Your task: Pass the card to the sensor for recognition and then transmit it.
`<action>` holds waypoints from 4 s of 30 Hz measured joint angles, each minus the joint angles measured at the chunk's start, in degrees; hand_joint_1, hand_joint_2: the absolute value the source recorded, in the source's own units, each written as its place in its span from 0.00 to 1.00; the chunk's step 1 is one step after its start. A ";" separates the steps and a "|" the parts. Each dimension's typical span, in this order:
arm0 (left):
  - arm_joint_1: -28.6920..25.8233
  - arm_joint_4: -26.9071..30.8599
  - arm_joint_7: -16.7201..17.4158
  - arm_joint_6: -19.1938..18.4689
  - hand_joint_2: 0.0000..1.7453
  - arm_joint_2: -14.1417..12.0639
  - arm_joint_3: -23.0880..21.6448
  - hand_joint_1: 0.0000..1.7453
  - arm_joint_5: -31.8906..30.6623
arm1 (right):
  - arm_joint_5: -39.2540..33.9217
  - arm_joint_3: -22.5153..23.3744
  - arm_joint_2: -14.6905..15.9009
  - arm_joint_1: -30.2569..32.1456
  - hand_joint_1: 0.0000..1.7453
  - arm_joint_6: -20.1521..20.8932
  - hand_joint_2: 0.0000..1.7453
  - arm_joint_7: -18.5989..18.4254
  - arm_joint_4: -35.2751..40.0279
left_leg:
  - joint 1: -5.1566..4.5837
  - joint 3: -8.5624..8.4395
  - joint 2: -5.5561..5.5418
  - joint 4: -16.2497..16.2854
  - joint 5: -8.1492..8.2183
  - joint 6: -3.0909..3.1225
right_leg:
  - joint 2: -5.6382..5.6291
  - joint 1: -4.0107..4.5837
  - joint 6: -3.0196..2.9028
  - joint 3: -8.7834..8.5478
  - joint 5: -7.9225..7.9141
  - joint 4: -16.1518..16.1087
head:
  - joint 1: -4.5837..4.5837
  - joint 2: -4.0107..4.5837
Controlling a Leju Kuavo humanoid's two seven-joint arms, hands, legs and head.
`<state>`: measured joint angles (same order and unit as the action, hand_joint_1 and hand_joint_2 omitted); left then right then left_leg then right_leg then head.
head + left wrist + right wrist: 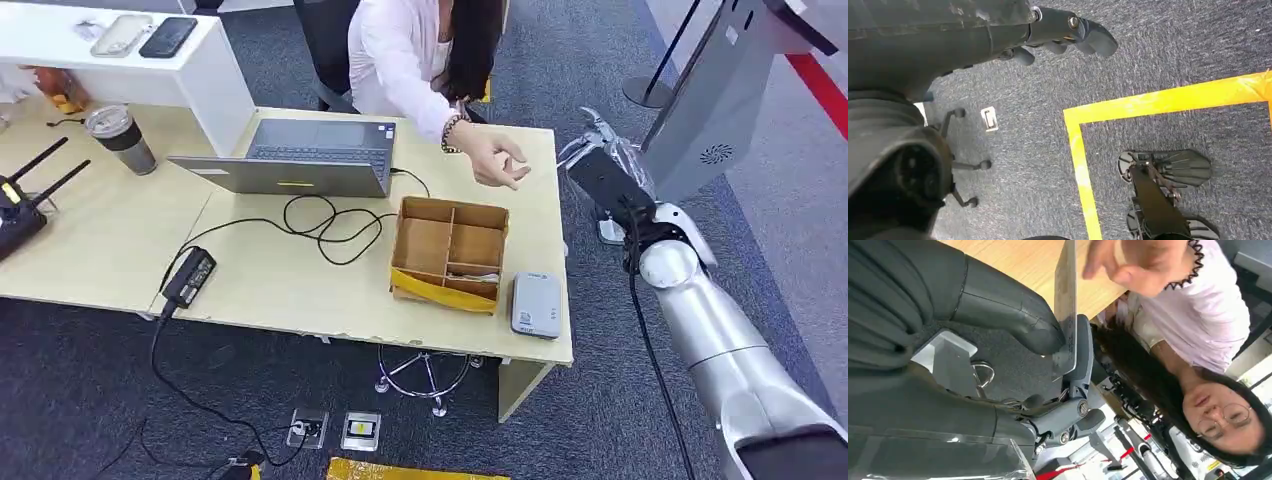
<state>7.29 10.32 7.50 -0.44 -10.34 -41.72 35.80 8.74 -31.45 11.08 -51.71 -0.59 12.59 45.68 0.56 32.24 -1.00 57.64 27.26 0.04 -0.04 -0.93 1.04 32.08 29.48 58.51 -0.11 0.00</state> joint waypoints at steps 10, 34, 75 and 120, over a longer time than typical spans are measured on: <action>0.00 0.00 0.00 0.09 0.00 0.00 -0.02 0.00 0.22 | 0.68 0.57 0.50 2.94 1.00 -0.07 1.00 -1.47 1.95 | 0.00 0.00 0.00 0.00 0.00 0.00 | 0.00 0.00 0.00 0.00 0.00 -0.01 | 0.02 0.00; 0.00 -0.02 0.26 1.07 0.00 0.04 -0.04 0.00 1.60 | -0.57 2.07 1.31 11.52 1.00 -0.66 1.00 -1.90 2.32 | 0.00 0.00 0.01 -0.01 0.01 0.00 | -0.01 0.00 0.00 0.00 0.00 0.00 | 0.00 0.00; 0.03 -0.02 2.82 2.08 0.00 0.26 -0.11 0.00 4.72 | -9.22 -0.04 0.74 22.06 1.00 -2.49 1.00 -2.86 -2.10 | 0.00 0.04 0.06 -0.01 0.01 0.00 | -0.04 0.00 -0.01 0.04 0.01 -0.01 | 0.00 0.00; 0.20 -0.02 0.26 -0.13 0.00 -0.52 -4.30 0.00 3.39 | -0.13 -1.51 3.39 9.39 1.00 1.51 1.00 -12.52 9.51 | 0.00 -0.01 0.12 0.00 0.00 0.00 | -0.08 0.00 -0.02 0.02 -0.02 0.00 | 0.00 0.00</action>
<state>7.48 10.29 7.76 -0.57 -10.86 -46.03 39.19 8.61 -32.96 14.47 -42.33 0.92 0.07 55.19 0.56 32.23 -0.88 57.63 27.27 0.03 -0.11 -0.93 1.02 32.10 29.46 58.51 -0.11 0.00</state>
